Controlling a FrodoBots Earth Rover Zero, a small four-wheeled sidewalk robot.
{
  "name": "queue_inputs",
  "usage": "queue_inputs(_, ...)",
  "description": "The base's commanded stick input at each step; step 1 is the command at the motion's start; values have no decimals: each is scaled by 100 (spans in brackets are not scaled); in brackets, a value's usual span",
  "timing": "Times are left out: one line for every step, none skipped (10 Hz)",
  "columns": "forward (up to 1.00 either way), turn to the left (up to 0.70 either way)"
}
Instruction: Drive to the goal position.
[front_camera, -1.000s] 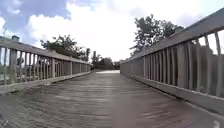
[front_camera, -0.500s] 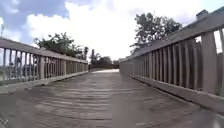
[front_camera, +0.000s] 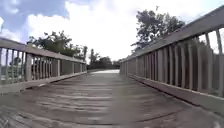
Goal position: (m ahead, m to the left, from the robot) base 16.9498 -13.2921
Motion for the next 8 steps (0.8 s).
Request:
queue_inputs(100,0)
queue_inputs(100,0)
queue_inputs(100,0)
queue_inputs(100,0)
queue_inputs(100,0)
queue_inputs(100,0)
queue_inputs(100,0)
queue_inputs(100,0)
